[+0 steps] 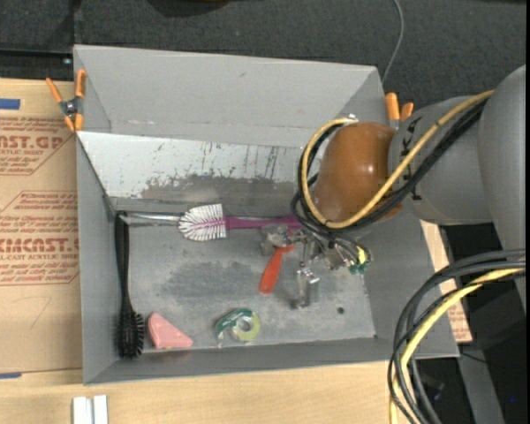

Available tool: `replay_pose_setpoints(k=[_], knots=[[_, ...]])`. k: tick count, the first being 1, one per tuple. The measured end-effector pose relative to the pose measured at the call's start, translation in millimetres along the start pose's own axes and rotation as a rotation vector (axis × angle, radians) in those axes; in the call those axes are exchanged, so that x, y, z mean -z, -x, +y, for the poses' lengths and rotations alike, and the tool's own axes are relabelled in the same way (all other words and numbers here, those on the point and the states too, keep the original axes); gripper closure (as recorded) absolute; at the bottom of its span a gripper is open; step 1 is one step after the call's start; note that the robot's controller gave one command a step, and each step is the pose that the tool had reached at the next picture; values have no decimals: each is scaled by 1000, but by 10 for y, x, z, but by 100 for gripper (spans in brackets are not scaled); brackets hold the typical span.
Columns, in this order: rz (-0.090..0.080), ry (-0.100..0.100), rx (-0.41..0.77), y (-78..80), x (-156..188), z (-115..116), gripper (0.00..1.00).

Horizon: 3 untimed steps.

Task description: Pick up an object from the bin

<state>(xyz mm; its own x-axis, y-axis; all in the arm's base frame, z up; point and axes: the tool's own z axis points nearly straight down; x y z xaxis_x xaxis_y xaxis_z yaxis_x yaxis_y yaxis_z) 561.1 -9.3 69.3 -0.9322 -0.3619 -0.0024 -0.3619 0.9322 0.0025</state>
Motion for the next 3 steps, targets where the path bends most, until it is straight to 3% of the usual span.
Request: replay_pose_setpoints(k=[1, 2, 3], knots=[[-3, -3, -141, -49, 5, 147, 0], [-5, -1, -21, 7, 10, 15, 100], [-5, -1, -20, 7, 10, 16, 100]])
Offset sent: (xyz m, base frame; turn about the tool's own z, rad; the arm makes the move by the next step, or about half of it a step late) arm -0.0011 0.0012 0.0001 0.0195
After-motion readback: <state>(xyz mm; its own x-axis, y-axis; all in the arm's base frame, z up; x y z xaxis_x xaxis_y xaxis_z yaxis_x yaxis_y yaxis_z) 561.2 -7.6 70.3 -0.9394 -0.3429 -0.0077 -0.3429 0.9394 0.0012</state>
